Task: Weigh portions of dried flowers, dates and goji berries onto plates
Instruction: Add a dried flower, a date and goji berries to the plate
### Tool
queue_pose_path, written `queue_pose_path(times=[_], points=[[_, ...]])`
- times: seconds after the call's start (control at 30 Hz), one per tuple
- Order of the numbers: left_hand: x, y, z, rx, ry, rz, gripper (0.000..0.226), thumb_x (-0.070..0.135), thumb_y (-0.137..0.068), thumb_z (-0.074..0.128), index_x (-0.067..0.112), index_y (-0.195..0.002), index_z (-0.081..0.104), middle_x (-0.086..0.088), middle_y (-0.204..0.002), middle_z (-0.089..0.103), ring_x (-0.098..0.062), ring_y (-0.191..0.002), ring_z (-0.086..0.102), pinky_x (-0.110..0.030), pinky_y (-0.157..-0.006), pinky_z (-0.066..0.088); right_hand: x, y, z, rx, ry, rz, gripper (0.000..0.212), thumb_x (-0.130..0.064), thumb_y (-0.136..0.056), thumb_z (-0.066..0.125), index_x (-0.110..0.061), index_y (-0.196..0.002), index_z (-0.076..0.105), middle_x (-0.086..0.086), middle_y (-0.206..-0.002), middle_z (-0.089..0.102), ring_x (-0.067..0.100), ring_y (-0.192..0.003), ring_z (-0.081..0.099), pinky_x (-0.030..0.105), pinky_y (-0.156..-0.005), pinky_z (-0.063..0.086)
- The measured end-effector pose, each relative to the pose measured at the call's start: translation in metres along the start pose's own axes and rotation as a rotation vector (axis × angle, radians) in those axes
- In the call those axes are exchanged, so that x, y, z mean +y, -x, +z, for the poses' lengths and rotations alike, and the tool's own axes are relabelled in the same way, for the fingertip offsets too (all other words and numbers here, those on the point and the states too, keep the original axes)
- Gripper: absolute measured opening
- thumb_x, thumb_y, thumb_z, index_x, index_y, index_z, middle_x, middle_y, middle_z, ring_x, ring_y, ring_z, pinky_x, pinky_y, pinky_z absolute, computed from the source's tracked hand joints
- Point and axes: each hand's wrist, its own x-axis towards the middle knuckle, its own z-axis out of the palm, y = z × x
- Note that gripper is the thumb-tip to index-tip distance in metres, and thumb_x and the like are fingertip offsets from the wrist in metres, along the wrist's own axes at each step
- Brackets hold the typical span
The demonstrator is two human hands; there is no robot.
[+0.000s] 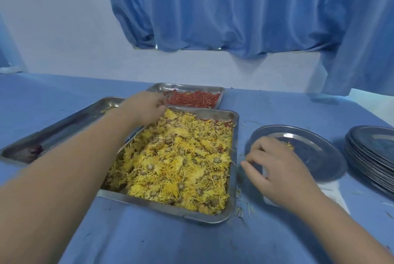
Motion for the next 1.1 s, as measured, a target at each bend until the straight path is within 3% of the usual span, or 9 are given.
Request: queue_pose_path(times=[0.1,0.2,0.3,0.47,0.67,0.8,0.97,1.1], points=[[-0.041,0.006,0.007,-0.180,-0.009,-0.118,0.041,0.015,-0.098,0.040,0.031,-0.130,0.060,0.006,-0.114,0.064,-0.014,-0.065,0.062,-0.036,-0.065,0.057,0.001,0.007,0.000,0.015,-0.002,-0.001,0.030,-0.034,-0.088,0.050,-0.016,-0.068,0.063,-0.005,-0.076,0.049,0.017,-0.069,0.047,0.037,-0.063,0.044],[-0.071,0.013,0.026,-0.293,-0.046,-0.291,0.032,0.008,-0.093,0.046,0.016,-0.114,0.069,-0.006,-0.108,0.069,-0.021,-0.085,0.066,-0.037,-0.076,0.056,-0.001,0.010,-0.002,0.008,-0.027,0.011,0.030,-0.035,-0.088,0.048,-0.017,-0.069,0.063,-0.006,-0.077,0.050,0.017,-0.070,0.048,0.035,-0.064,0.044],[-0.085,0.018,0.046,-0.332,-0.079,-0.291,0.044,-0.005,-0.085,0.043,0.019,-0.111,0.071,-0.002,-0.102,0.067,-0.018,-0.087,0.063,-0.031,-0.074,0.050,-0.003,0.012,-0.003,0.004,-0.046,0.037,0.029,-0.036,-0.088,0.048,-0.020,-0.069,0.062,-0.009,-0.076,0.049,0.015,-0.071,0.048,0.031,-0.064,0.043],[-0.100,0.015,0.054,-0.268,-0.101,-0.276,0.052,-0.005,-0.084,0.045,0.024,-0.121,0.068,-0.003,-0.116,0.067,-0.017,-0.091,0.057,-0.028,-0.080,0.049,-0.002,0.013,-0.002,-0.011,-0.062,0.055,0.028,-0.036,-0.087,0.049,-0.021,-0.069,0.063,-0.011,-0.076,0.049,0.012,-0.072,0.047,0.028,-0.065,0.043],[-0.099,0.020,0.056,-0.228,-0.043,-0.305,0.040,-0.004,-0.086,0.048,0.021,-0.107,0.071,0.000,-0.103,0.065,-0.017,-0.086,0.062,-0.028,-0.071,0.049,-0.002,0.013,-0.004,-0.020,-0.061,0.070,0.029,-0.038,-0.088,0.046,-0.023,-0.069,0.063,-0.014,-0.076,0.047,0.005,-0.073,0.041,0.020,-0.065,0.036],[-0.095,0.025,0.059,-0.196,0.058,-0.305,0.040,-0.005,-0.087,0.048,0.019,-0.114,0.065,-0.006,-0.120,0.062,-0.017,-0.094,0.054,-0.029,-0.080,0.045,-0.003,0.013,-0.006,-0.012,-0.062,0.070,0.029,-0.037,-0.087,0.046,-0.023,-0.069,0.063,-0.015,-0.075,0.048,0.004,-0.072,0.042,0.017,-0.064,0.036],[-0.086,0.026,0.053,-0.056,0.179,-0.318,0.029,0.003,-0.090,0.058,0.021,-0.113,0.064,-0.005,-0.115,0.067,-0.017,-0.095,0.060,-0.031,-0.081,0.049,-0.002,0.014,-0.006,-0.010,-0.077,0.078,0.028,-0.037,-0.088,0.047,-0.022,-0.070,0.063,-0.014,-0.075,0.049,0.006,-0.072,0.045,0.024,-0.064,0.042],[-0.057,0.024,0.037,0.199,0.417,-0.295,0.017,0.026,-0.094,0.060,0.026,-0.109,0.066,0.007,-0.097,0.070,-0.009,-0.074,0.061,-0.028,-0.068,0.051,0.001,0.014,-0.007,0.028,-0.095,0.104,0.024,-0.033,-0.087,0.051,-0.023,-0.069,0.063,-0.015,-0.075,0.049,0.007,-0.072,0.047,0.025,-0.067,0.039]])
